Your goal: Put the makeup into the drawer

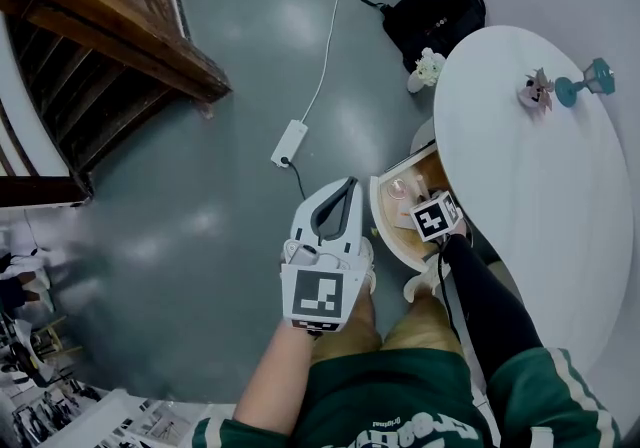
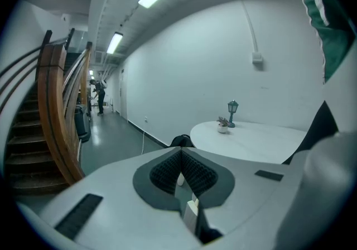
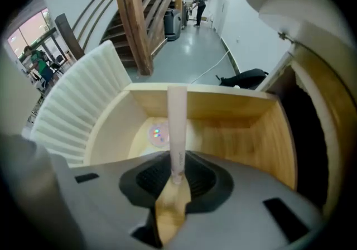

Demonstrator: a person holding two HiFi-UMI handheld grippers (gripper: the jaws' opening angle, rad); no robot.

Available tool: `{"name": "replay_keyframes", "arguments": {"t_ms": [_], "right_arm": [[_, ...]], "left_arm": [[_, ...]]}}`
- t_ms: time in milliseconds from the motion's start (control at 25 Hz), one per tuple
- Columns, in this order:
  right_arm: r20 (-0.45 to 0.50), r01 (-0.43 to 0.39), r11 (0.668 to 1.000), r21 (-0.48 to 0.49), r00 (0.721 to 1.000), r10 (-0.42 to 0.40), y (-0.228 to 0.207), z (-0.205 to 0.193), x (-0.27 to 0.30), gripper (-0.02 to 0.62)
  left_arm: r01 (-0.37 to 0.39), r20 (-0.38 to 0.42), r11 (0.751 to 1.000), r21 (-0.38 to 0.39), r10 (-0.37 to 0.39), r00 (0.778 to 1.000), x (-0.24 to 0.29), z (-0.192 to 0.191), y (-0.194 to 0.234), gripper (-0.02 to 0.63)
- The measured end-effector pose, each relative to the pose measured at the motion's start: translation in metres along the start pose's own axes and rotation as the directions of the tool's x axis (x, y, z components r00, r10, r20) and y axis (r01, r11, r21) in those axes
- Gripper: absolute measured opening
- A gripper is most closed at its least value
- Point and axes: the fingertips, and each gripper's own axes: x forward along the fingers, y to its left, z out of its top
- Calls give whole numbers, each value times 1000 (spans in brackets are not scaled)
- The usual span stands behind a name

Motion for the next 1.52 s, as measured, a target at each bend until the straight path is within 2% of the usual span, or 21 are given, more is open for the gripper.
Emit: {"name": "replay_keyframes", "arguments": {"t_ms": [240, 800, 840, 880, 920, 960, 1000, 1160, 1520], "right_arm": [[-60, 11, 1000, 6, 998, -11, -13, -8, 27, 80], [-82, -16, 1000, 10, 996, 17, -5, -15, 47, 84], [-79, -21, 1000, 13, 997, 22, -5, -15, 48, 97], [-75, -28, 999, 20, 997, 29, -5, -15, 49, 138], [-69, -36, 999, 29, 997, 38, -4, -15, 49, 210], [-62, -44, 998, 38, 997, 47, -3, -15, 49, 250], [-56, -50, 998, 46, 997, 53, -2, -14, 48, 261], [-31, -60, 997, 54, 998, 62, 5, -11, 40, 270], [109, -109, 991, 71, 989, 101, 37, 5, -7, 267]], "left_arm": [[5, -20, 1000, -3, -6, 1000, 9, -11, 7, 0], [-6, -51, 1000, -20, 5, 999, 11, -28, 15, 0], [-5, -51, 1000, -21, 4, 999, 12, -29, 14, 0], [-3, -50, 1000, -24, 2, 999, 12, -29, 13, 0], [0, -50, 1000, -28, -1, 999, 13, -29, 13, 0], [1, -51, 999, -32, -3, 999, 13, -29, 12, 0], [1, -51, 999, -34, -3, 999, 13, -29, 12, 0], [7, -44, 999, -32, -9, 999, 10, -25, 12, 0], [39, -4, 999, -11, -39, 999, 0, -6, -2, 0]]}}
